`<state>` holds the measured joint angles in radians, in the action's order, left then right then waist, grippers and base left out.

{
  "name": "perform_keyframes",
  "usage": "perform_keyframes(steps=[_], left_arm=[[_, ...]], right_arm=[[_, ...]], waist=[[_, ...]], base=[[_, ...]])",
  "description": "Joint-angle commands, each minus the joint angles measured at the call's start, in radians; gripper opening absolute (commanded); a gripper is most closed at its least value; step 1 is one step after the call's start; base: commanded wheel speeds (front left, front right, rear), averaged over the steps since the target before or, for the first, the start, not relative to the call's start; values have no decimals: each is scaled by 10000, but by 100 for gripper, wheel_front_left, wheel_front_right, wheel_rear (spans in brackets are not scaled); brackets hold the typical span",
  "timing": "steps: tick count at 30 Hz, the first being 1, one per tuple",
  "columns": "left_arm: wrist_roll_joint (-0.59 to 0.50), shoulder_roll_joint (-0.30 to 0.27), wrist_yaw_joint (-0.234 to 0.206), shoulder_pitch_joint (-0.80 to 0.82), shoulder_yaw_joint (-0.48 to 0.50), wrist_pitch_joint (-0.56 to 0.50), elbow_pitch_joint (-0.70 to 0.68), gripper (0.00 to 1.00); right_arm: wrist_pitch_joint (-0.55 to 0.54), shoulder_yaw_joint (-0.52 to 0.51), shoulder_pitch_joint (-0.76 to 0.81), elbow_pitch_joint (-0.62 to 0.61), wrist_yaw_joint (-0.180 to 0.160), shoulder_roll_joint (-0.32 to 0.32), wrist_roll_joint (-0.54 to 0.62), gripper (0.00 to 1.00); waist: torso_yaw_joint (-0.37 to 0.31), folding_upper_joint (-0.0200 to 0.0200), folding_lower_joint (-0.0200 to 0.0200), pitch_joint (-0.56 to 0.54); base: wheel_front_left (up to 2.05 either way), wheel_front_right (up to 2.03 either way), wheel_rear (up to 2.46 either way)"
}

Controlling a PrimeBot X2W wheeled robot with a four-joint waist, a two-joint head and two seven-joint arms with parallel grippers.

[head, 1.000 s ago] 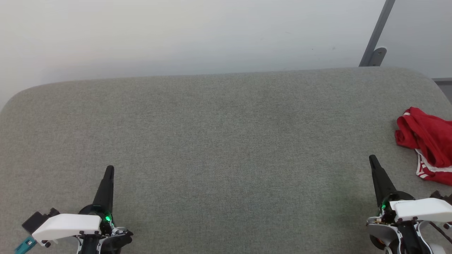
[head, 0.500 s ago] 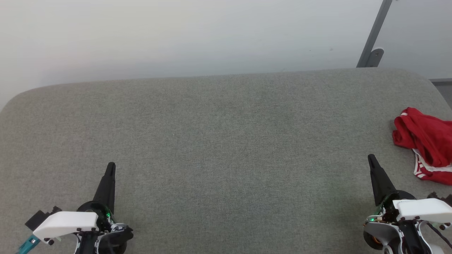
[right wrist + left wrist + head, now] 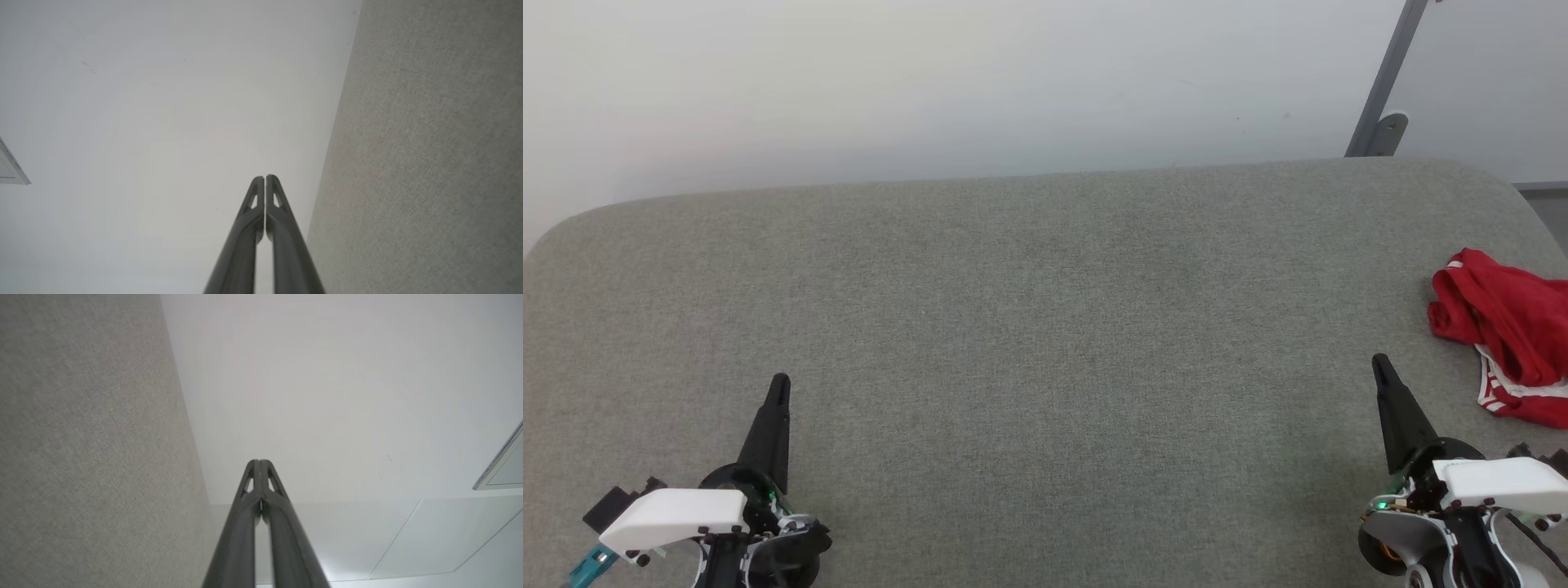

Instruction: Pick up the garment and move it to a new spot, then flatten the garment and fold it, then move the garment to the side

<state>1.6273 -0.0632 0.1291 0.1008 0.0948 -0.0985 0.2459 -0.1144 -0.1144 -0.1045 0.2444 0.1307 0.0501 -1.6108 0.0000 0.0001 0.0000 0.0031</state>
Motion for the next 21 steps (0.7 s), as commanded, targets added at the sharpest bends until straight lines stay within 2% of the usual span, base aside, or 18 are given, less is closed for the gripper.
perform_keyframes(steps=[1,21], left_arm=[[2,8,28,138,30,-56,-2,0],[-53,44,28,143,76,-81,-1,0]], right_arm=[[-16,-3,-85,24,0,-15,-35,0],[-14,-2,-83,24,0,-15,-37,0]], waist=[[1,-1,0,0],[1,-1,0,0]], base=[[0,0,0],[0,0,0]])
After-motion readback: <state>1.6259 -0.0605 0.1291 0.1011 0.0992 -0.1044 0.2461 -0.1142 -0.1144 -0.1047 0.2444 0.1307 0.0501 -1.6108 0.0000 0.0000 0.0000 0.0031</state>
